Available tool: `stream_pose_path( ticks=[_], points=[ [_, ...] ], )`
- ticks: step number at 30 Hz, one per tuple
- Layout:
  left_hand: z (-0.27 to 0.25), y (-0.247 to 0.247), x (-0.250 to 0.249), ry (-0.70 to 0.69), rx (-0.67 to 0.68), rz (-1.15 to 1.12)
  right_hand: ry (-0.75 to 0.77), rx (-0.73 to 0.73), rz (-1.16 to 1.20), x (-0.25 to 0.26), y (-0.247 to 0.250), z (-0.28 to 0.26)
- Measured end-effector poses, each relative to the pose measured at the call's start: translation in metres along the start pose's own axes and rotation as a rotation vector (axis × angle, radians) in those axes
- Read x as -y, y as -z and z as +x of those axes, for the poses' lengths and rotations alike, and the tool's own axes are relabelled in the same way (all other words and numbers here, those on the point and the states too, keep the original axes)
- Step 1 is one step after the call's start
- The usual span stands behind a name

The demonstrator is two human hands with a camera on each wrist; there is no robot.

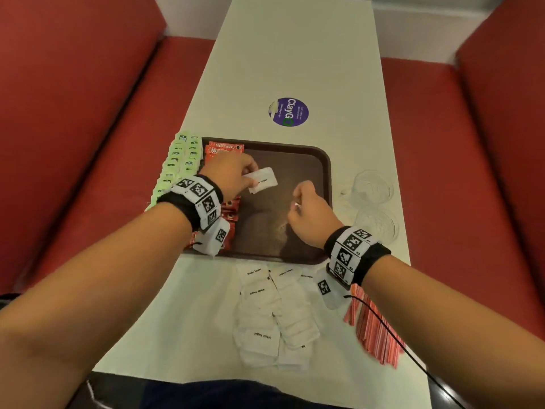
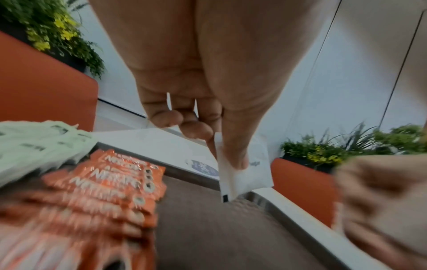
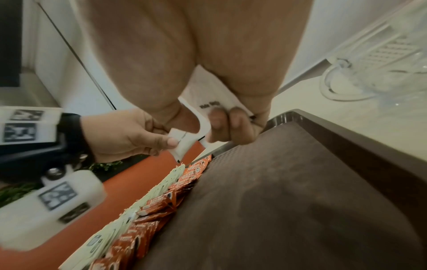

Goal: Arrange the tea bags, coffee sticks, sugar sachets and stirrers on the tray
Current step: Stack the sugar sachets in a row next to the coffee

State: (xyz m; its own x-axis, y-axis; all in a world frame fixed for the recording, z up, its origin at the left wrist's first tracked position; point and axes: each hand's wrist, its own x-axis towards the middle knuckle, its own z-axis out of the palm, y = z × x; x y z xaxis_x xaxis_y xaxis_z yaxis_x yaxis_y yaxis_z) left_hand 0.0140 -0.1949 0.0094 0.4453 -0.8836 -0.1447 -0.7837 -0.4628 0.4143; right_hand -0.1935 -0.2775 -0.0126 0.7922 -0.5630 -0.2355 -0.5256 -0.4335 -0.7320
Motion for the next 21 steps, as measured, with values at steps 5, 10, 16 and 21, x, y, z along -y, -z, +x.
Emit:
stream_pose_path(
  ticks=[5, 10, 16, 21],
  points=[
    [0.075, 0.008, 0.024, 0.063, 0.018, 0.118, -0.021, -0.020, -0.097, -0.001, 0.003, 0.020],
    [0.124, -0.006, 0.032, 0.074, 0.152, 0.226, 0.032, -0.083, -0.096, -0.004, 0.005, 0.030],
    [0.145, -0.013, 0.035, 0.074, 0.175, 0.283, 0.032, -0.084, -0.095, -0.011, 0.000, 0.039],
    [0.143, -0.019, 0.032, -0.005, 0.269, 0.365, 0.005, -0.080, -0.091, -0.015, -0.003, 0.043]
  ],
)
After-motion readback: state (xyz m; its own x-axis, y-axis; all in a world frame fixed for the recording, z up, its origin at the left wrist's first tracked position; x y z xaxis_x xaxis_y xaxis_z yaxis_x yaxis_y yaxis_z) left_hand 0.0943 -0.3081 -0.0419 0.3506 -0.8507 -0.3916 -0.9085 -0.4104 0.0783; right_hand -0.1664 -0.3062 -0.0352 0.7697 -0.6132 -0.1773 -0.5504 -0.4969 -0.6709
